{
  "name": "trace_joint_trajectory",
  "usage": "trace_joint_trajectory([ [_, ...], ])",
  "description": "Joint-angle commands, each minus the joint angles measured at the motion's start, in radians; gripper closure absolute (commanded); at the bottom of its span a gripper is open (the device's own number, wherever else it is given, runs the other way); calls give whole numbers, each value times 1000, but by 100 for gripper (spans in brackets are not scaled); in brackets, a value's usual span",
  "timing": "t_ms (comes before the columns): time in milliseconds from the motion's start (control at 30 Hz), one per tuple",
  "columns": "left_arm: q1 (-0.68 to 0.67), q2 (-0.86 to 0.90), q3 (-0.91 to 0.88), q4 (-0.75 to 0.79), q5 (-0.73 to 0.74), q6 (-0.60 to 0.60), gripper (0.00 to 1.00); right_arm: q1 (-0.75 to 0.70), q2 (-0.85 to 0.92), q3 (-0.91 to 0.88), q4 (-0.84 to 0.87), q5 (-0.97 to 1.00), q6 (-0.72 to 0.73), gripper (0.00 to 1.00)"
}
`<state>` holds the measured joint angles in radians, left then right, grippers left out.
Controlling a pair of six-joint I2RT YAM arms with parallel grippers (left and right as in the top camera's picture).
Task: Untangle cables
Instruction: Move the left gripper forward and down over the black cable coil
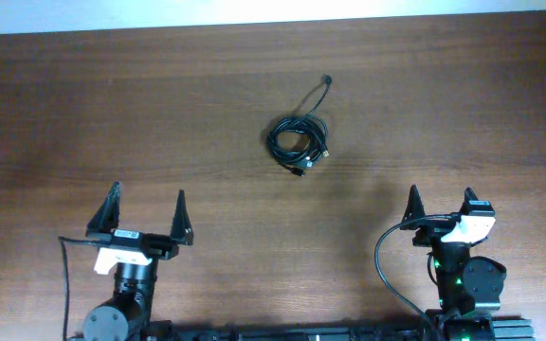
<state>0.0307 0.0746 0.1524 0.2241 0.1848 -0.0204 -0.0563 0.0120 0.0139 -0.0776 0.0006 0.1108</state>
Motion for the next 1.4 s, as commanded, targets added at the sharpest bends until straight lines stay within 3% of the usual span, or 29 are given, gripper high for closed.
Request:
trace_joint_trajectory([
  [0, 4, 91, 96, -5, 14, -10, 1, -3, -6, -8, -1, 12, 11, 1],
  [433, 4, 388, 269, -46, 142, -10, 1, -3, -6, -8, -1, 11, 11, 1],
  [733, 4, 405, 269, -72, 140, -10, 1, -3, -6, -8, -1, 12, 11, 1],
  [1033, 4, 405, 269, -209, 142, -10, 1, -3, -6, -8, -1, 11, 11, 1],
  [1367, 4, 405, 269, -211, 141, -11, 1, -3, -6, -8, -1, 11, 11, 1],
])
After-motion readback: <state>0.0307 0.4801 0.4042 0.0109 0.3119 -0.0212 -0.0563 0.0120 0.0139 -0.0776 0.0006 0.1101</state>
